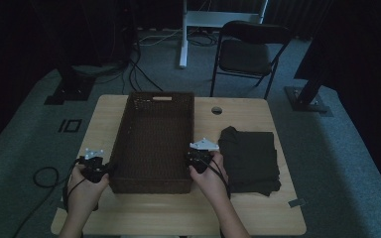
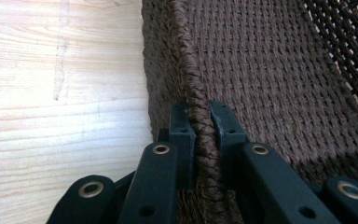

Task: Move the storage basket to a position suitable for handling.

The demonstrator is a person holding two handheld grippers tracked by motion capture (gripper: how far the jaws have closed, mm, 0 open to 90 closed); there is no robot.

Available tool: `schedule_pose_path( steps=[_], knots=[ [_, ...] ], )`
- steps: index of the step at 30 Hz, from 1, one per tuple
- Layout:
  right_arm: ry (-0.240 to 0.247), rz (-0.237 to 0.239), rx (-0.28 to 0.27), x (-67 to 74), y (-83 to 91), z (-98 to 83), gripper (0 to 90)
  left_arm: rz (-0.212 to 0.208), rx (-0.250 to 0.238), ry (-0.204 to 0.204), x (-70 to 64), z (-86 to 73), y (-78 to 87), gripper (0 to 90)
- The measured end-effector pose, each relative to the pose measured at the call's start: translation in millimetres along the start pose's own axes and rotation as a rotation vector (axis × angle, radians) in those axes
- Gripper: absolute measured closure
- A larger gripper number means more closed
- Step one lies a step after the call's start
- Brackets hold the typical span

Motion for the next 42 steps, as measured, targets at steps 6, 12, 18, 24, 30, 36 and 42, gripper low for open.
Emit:
schedule_pose_path(
  steps=[6,12,18,24,30,36,42],
  knots=[
    [-0.008,-0.017,0.0,1.6,7.3,-5.0,66.9,-0.009,0.003,-0.007,-1.6,-0.7,0.5,82.1],
    [-0.016,-0.018,0.0,2.4,9.8,-7.0,66.7,-0.015,-0.004,-0.003,-1.8,-3.1,1.3,82.1],
    [-0.017,-0.021,0.002,2.3,9.8,-6.8,66.6,-0.017,0.001,-0.012,-2.0,-1.9,1.1,81.7],
    [-0.036,-0.008,0.0,0.9,9.6,-7.1,63.2,-0.035,0.004,-0.027,-0.3,-1.1,1.1,80.2],
    [-0.022,0.002,-0.102,-10.2,9.4,-8.3,31.8,-0.21,-0.133,-0.051,2.9,2.4,-3.3,26.8],
    [-0.031,0.084,-0.108,-11.8,13.9,-4.5,23.3,-0.123,-0.126,-0.301,0.2,1.1,-4.6,15.1],
    [0.008,0.078,-0.105,-8.6,16.0,-1.8,18.5,-0.149,-0.185,-0.197,-0.7,6.5,-4.0,13.9]
  ],
)
Point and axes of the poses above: each handheld gripper's, and its own axes: y roughly backward along the jaws, z roughly out of its top, x roughly to its left, the point moved 3 cm from there along -y, roughly forward along the jaws, and after that the axes turned 3 degrees about -x, right-handed, at the moved point
